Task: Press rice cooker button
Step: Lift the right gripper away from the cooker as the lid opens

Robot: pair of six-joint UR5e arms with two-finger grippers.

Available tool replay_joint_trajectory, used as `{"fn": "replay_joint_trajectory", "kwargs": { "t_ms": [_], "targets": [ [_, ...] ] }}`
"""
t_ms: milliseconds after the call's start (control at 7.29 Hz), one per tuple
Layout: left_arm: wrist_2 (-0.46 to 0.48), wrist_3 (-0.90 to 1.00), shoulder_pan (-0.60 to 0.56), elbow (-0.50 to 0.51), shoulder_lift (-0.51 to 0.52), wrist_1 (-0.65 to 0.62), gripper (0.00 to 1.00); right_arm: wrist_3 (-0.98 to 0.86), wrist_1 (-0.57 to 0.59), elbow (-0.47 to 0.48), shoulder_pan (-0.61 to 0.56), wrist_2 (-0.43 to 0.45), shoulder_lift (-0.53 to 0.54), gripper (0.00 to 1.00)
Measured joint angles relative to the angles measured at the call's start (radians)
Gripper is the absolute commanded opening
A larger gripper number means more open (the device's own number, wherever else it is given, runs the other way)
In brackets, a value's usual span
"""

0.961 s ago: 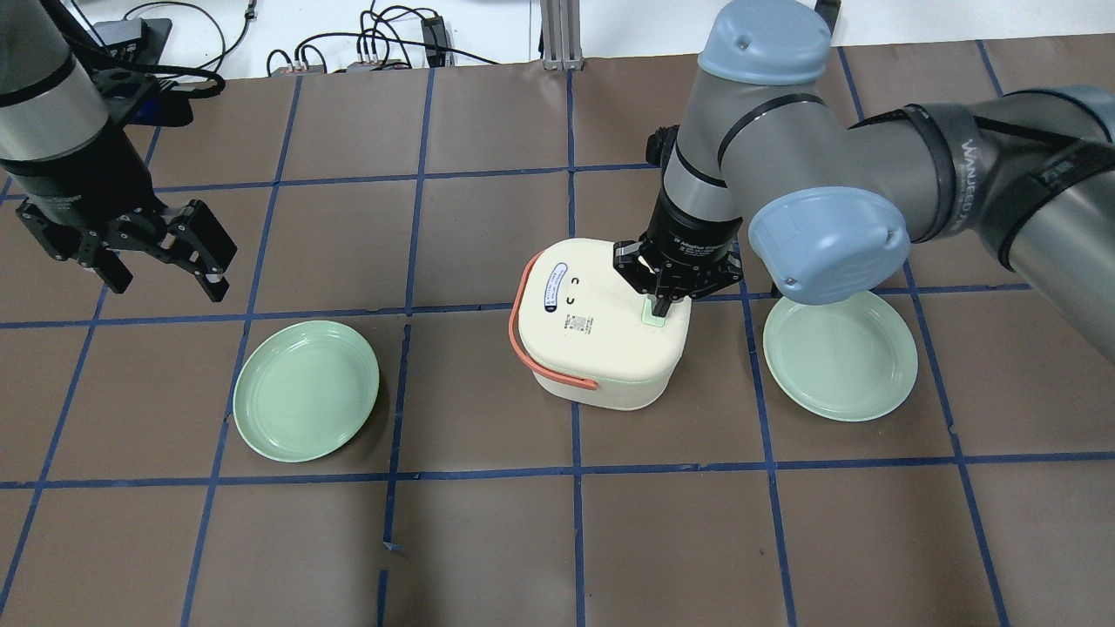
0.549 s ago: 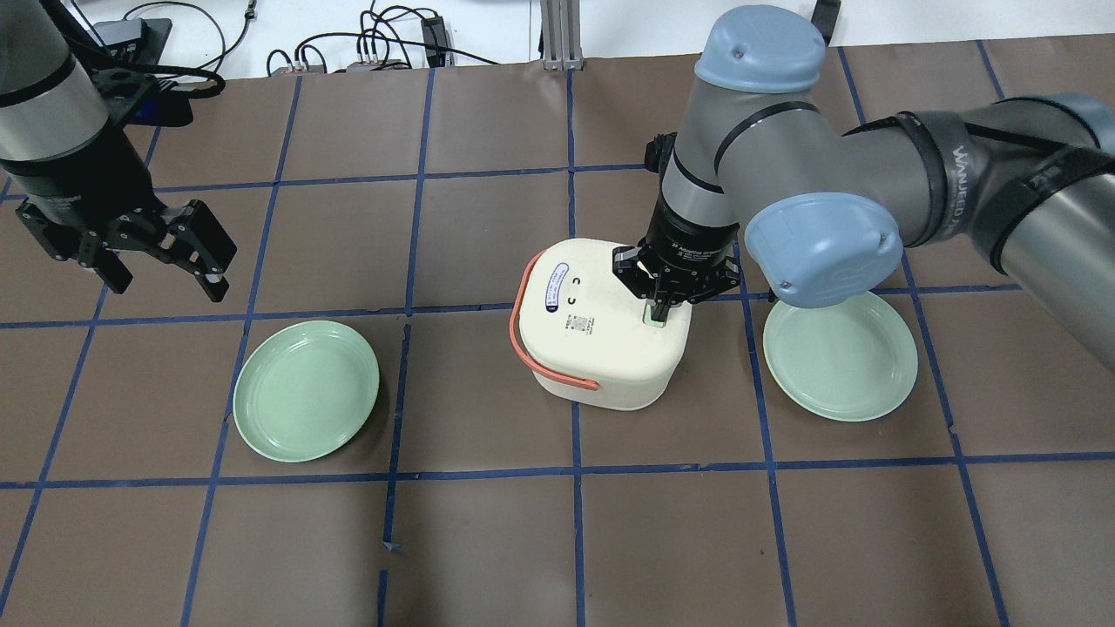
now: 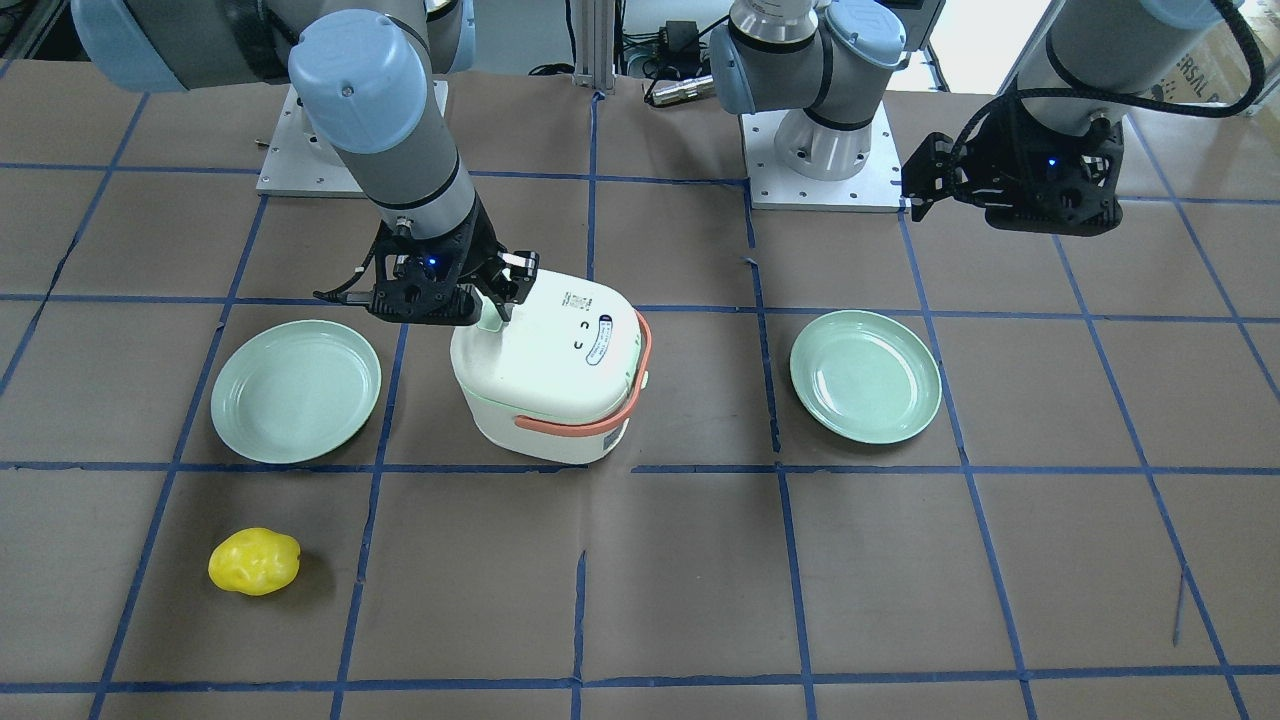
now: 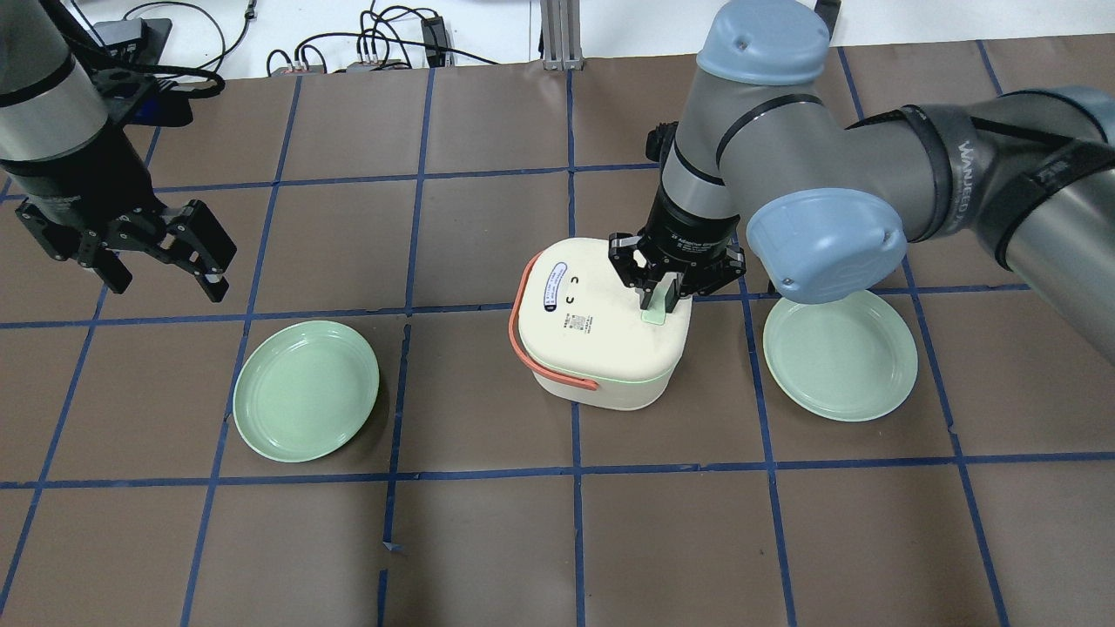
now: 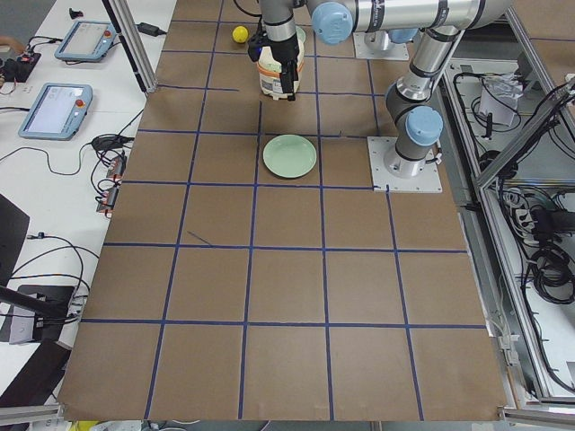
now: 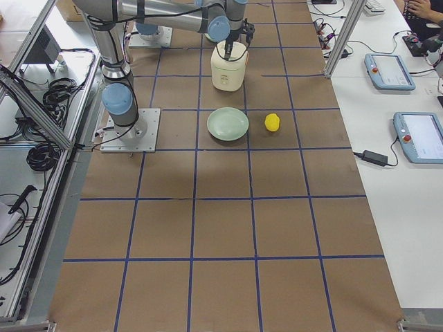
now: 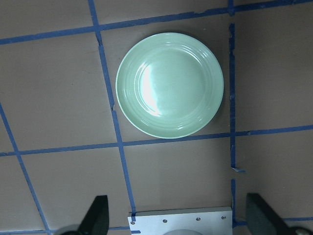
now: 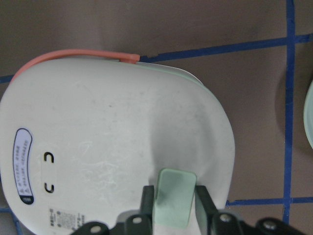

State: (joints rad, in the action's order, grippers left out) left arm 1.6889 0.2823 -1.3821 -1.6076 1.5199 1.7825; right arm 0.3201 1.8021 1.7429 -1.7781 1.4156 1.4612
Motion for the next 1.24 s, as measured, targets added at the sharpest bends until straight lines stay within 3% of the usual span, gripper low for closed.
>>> {"fn": "replay_joint_trajectory", "kwargs": {
  "t_ms": [686,1235],
  "targets": [
    [0.000,0.000,0.000,0.000,0.000,0.000,1.00,-0.016,-0.158,-0.258,0.024,0.065,-0.008,1.00],
    [0.000,0.000,0.000,0.000,0.000,0.000,1.00,-0.219,-0.187,-0.269,0.142,0.066,-0.001,1.00]
  ]
}}
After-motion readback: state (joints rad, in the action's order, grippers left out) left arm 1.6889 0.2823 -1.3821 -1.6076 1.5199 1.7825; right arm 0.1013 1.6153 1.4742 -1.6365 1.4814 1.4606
